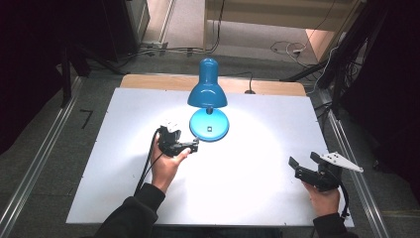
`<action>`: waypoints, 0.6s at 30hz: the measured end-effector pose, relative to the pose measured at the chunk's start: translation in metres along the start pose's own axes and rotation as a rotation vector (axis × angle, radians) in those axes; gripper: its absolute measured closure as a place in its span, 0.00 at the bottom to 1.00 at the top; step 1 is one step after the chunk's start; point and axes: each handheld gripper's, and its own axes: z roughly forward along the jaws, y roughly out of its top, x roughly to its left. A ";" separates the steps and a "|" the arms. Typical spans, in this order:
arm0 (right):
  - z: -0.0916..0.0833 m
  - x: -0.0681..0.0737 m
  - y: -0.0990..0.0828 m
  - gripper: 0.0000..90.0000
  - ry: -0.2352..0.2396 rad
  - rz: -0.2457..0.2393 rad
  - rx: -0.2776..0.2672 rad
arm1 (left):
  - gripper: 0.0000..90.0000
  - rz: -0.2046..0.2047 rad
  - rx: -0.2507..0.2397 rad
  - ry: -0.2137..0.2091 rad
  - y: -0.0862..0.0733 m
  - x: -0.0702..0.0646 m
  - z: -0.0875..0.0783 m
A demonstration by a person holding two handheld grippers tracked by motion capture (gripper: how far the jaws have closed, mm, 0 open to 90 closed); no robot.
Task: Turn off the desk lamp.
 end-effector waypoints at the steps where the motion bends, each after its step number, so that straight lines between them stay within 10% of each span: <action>1: 0.000 0.000 0.000 0.12 0.000 -0.001 -0.001 | 0.16 0.000 0.000 0.000 0.000 0.000 0.000; 18: 0.000 -0.001 0.000 0.12 0.001 -0.002 -0.001 | 0.19 0.017 -0.004 0.015 0.009 -0.008 0.013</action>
